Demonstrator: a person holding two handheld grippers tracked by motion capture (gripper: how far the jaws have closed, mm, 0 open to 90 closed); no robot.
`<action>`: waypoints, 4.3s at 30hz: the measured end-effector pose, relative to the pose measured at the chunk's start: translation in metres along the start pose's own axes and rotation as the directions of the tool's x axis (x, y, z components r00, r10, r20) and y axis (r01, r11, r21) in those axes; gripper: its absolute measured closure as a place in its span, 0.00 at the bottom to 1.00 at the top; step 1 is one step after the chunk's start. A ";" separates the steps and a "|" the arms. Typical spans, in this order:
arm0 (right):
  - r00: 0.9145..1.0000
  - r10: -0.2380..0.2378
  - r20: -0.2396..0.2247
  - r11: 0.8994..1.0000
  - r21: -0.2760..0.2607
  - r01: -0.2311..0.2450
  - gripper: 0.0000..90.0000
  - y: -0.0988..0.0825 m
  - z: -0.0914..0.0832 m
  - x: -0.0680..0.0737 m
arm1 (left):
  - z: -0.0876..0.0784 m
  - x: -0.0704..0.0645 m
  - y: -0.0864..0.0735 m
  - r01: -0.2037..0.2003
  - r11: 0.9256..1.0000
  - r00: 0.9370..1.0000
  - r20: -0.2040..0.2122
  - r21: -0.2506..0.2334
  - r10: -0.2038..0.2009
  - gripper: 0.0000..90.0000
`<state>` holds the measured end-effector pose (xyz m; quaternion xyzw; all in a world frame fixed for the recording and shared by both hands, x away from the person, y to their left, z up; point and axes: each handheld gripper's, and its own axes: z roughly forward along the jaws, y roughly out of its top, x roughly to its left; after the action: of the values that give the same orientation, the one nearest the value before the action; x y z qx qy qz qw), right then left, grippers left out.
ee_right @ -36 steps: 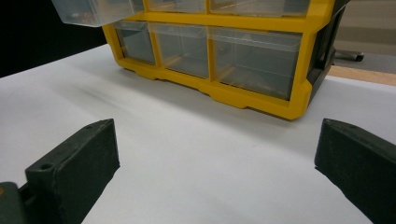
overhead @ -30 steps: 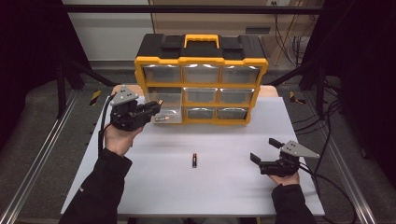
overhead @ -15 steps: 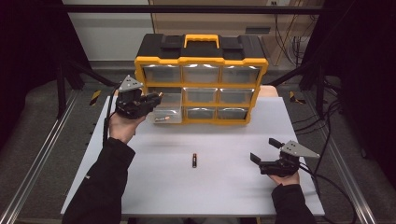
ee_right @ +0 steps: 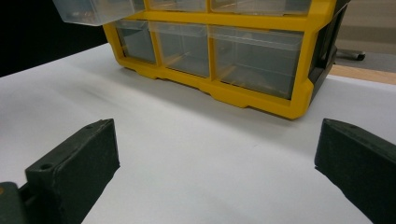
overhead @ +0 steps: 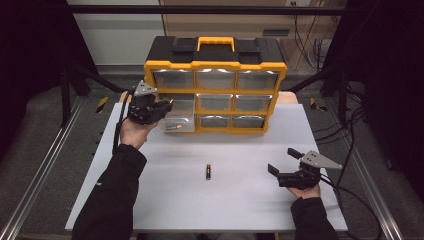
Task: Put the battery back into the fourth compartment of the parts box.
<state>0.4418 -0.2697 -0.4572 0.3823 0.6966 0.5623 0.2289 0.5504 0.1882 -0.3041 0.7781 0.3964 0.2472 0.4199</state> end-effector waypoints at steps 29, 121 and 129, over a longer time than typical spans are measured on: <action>1.000 0.007 0.000 1.000 -0.004 -0.007 0.00 0.000 -0.001 0.000 | -0.027 -0.006 -0.012 0.039 0.992 0.999 0.002 -0.116 -0.039 0.49; 1.000 0.007 -0.006 1.000 -0.003 -0.007 0.00 0.000 -0.001 0.000 | 0.083 -0.138 -0.142 -0.020 0.967 0.988 0.155 0.254 -0.020 0.68; 1.000 0.007 -0.005 1.000 -0.006 -0.007 0.00 0.001 -0.001 0.000 | 0.083 -0.141 -0.141 -0.025 0.961 0.990 0.143 0.274 -0.015 0.77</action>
<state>0.4410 -0.2701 -0.4563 0.3828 0.6940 0.5661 0.2265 0.4728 0.0809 -0.4744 0.8456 0.3937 0.1342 0.3345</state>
